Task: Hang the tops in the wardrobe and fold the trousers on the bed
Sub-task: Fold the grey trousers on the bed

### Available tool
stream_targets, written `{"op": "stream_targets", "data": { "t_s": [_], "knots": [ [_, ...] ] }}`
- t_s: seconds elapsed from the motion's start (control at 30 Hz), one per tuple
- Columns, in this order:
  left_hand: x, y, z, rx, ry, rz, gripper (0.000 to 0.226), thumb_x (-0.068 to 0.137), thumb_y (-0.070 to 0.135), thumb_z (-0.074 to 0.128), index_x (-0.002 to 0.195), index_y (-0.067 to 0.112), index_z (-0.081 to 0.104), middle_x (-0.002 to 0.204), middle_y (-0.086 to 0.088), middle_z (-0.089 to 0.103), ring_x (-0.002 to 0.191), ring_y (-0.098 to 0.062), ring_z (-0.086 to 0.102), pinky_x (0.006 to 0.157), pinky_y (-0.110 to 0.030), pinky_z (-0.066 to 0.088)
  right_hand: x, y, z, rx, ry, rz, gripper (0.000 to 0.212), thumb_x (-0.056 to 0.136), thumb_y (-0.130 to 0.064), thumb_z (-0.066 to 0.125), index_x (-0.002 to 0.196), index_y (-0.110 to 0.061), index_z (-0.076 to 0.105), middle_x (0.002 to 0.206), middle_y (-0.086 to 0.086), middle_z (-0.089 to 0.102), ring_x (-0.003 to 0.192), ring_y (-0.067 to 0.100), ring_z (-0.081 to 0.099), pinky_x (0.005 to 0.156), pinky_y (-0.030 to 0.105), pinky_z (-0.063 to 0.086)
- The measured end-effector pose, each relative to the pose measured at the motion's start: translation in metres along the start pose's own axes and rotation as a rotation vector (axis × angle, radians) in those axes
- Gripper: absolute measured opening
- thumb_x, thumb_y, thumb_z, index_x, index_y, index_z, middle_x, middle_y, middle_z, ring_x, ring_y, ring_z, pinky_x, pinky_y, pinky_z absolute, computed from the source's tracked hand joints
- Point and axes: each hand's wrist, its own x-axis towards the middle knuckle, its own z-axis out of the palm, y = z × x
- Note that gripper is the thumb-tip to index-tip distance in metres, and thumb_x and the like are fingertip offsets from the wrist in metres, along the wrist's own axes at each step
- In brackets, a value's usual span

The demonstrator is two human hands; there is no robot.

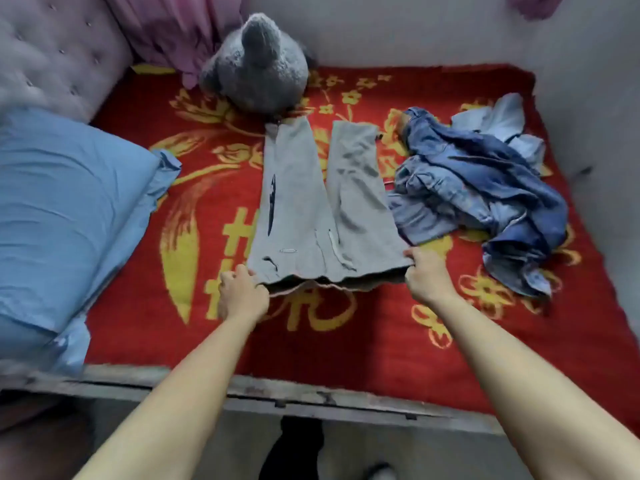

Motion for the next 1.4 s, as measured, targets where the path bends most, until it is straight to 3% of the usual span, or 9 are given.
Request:
{"op": "stream_targets", "data": {
  "t_s": [0.2, 0.33, 0.43, 0.53, 0.67, 0.83, 0.97, 1.2, 1.4],
  "knots": [
    [-0.042, -0.101, 0.113, 0.495, -0.175, 0.387, 0.058, 0.081, -0.001, 0.055, 0.133, 0.025, 0.052, 0.135, -0.015, 0.041, 0.124, -0.034, 0.041, 0.077, -0.042, 0.042, -0.054, 0.098, 0.138, -0.085, -0.186, 0.058, 0.050, 0.090, -0.001, 0.044, 0.138, -0.013, 0.050, 0.133, 0.022, 0.045, 0.113, 0.045, 0.053, 0.098, 0.045, 0.043],
    [-0.041, -0.129, 0.151, 0.645, -0.156, 0.501, 0.027, 0.073, -0.002, 0.067, 0.097, 0.009, 0.068, 0.120, -0.025, 0.050, 0.118, -0.039, 0.048, 0.065, -0.041, 0.034, -0.063, 0.129, 0.195, 0.026, -0.180, 0.136, 0.048, 0.090, -0.002, 0.043, 0.135, -0.018, 0.044, 0.121, 0.021, 0.054, 0.099, 0.043, 0.054, 0.079, 0.040, 0.040],
    [-0.026, -0.138, 0.170, 0.796, -0.144, 0.440, 0.026, 0.076, 0.010, 0.065, 0.101, 0.017, 0.061, 0.133, -0.020, 0.042, 0.131, -0.036, 0.034, 0.079, -0.043, 0.040, -0.056, 0.130, 0.221, 0.208, -0.149, 0.276, 0.043, 0.085, -0.004, 0.047, 0.124, -0.023, 0.047, 0.105, 0.010, 0.061, 0.085, 0.030, 0.054, 0.071, 0.032, 0.037],
    [-0.013, -0.146, 0.187, 0.963, -0.188, 0.590, 0.020, 0.076, 0.014, 0.065, 0.096, 0.015, 0.062, 0.119, -0.014, 0.053, 0.117, -0.035, 0.046, 0.076, -0.040, 0.040, -0.051, 0.121, 0.241, 0.276, -0.038, 0.321, 0.040, 0.080, -0.008, 0.051, 0.114, -0.028, 0.046, 0.100, 0.003, 0.060, 0.089, 0.030, 0.059, 0.071, 0.035, 0.044],
    [-0.004, -0.158, 0.197, 0.858, -0.164, 0.667, 0.018, 0.065, 0.004, 0.075, 0.079, 0.007, 0.063, 0.082, -0.015, 0.060, 0.076, -0.034, 0.059, 0.054, -0.032, 0.035, -0.051, 0.121, 0.256, 0.040, 0.090, 0.233, 0.045, 0.074, -0.013, 0.058, 0.114, -0.031, 0.046, 0.109, 0.002, 0.056, 0.094, 0.028, 0.056, 0.069, 0.035, 0.036],
    [-0.019, -0.187, 0.194, 0.696, -0.070, 0.534, 0.023, 0.065, -0.007, 0.062, 0.085, 0.004, 0.058, 0.096, -0.023, 0.054, 0.080, -0.038, 0.052, 0.053, -0.037, 0.034, -0.065, 0.156, 0.258, -0.349, 0.064, -0.121, 0.045, 0.079, -0.004, 0.058, 0.119, -0.022, 0.058, 0.103, 0.014, 0.047, 0.093, 0.036, 0.051, 0.059, 0.036, 0.036],
    [-0.024, -0.195, 0.214, 0.771, -0.395, 0.368, 0.035, 0.088, 0.004, 0.055, 0.121, 0.006, 0.044, 0.125, -0.015, 0.043, 0.111, -0.036, 0.042, 0.075, -0.045, 0.046, -0.064, 0.163, 0.276, -0.402, -0.273, 0.036, 0.044, 0.091, -0.015, 0.051, 0.134, -0.025, 0.049, 0.118, 0.018, 0.045, 0.110, 0.039, 0.045, 0.076, 0.043, 0.041],
    [-0.015, -0.202, 0.228, 0.823, -0.391, 0.498, 0.083, 0.082, 0.032, 0.059, 0.152, 0.028, 0.014, 0.120, -0.014, 0.045, 0.104, -0.035, 0.047, 0.074, -0.045, 0.041, -0.037, 0.182, 0.265, -0.116, -0.480, 0.095, 0.057, 0.076, -0.060, 0.054, 0.126, -0.035, 0.050, 0.109, 0.003, 0.038, 0.115, 0.032, 0.041, 0.101, 0.044, 0.037],
    [-0.024, -0.186, 0.239, 0.784, -0.230, 0.561, 0.051, 0.079, 0.041, 0.055, 0.120, 0.011, 0.054, 0.110, -0.020, 0.046, 0.103, -0.033, 0.038, 0.090, -0.050, 0.033, -0.031, 0.183, 0.248, -0.094, -0.584, 0.034, 0.039, 0.085, -0.059, 0.054, 0.118, -0.040, 0.062, 0.103, 0.003, 0.045, 0.110, 0.028, 0.043, 0.102, 0.043, 0.038]
  ]
}}
